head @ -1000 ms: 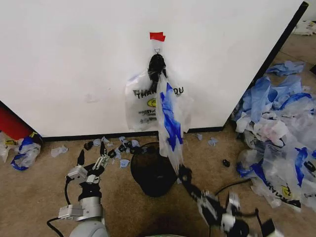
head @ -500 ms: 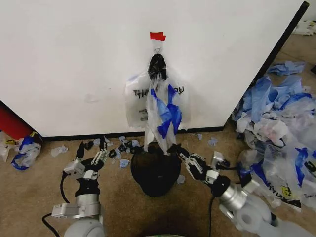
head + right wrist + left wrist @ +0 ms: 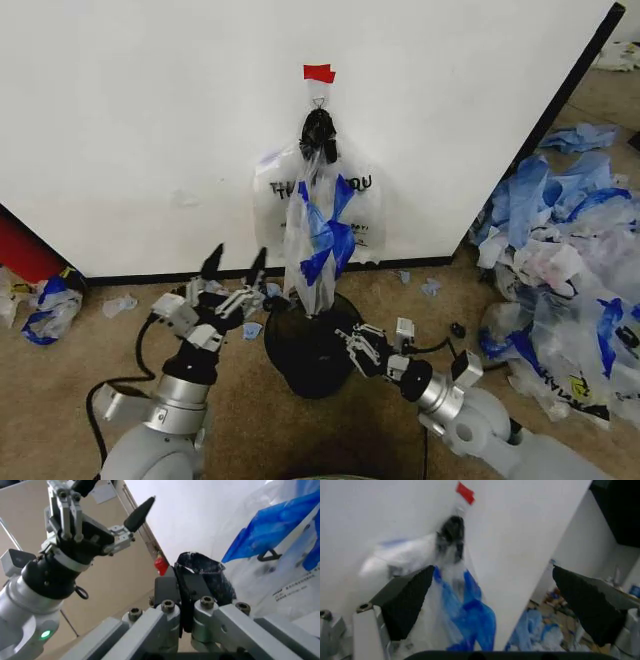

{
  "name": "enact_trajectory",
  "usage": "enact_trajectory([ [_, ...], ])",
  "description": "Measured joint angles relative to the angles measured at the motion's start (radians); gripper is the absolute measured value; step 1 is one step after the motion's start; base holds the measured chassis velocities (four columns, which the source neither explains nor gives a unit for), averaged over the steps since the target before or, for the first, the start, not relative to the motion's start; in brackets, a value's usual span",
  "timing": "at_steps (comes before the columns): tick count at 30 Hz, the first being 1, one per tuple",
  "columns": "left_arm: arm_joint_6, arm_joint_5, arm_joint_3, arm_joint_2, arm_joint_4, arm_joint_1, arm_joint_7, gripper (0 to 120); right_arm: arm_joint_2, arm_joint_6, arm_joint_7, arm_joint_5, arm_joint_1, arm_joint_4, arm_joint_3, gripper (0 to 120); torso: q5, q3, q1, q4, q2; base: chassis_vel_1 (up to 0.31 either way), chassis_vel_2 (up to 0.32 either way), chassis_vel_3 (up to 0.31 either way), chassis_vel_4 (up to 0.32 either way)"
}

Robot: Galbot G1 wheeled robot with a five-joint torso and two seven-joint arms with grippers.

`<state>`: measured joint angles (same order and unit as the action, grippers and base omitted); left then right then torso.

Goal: Pick up the garbage bag from the wall and place it over the trash bin.

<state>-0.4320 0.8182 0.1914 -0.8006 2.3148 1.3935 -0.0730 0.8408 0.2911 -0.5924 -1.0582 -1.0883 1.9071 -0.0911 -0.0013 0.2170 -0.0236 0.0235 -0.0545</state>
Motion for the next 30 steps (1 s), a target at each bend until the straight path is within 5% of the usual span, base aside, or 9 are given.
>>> enact_trajectory([
  [5, 0.007, 0.039, -0.087, 0.06, -0.034, -0.098, -0.01, 91, 0.027, 0.0, -0.001, 0.003, 0.013, -0.025, -0.006, 0, 0.0, 0.0, 0.0, 0.0001, 0.0, 0.0, 0.0, 0.0, 0.0],
  [8, 0.059, 0.067, -0.206, 0.16, -0.093, -0.276, -0.127, 91, 0.047, 0.001, 0.001, 0.009, 0.022, -0.043, -0.015, 0, 0.0, 0.0, 0.0, 0.0007, 0.0, 0.0, 0.0, 0.0, 0.0],
  [14, 0.114, 0.035, -0.281, 0.259, -0.155, -0.439, -0.215, 93, 0.056, 0.003, 0.006, 0.009, 0.02, -0.051, -0.001, 0, -0.0002, 0.0, 0.0, 0.0, 0.0, 0.0, 0.0, 0.0, 0.0],
  [30, 0.122, 0.021, -0.613, 0.305, -0.146, -0.735, -0.219, 93, 0.062, 0.003, 0.023, 0.003, -0.011, -0.041, 0.024, 0, 0.0003, 0.0, 0.0, 0.0001, 0.0, 0.0, 0.0, 0.0, 0.0],
])
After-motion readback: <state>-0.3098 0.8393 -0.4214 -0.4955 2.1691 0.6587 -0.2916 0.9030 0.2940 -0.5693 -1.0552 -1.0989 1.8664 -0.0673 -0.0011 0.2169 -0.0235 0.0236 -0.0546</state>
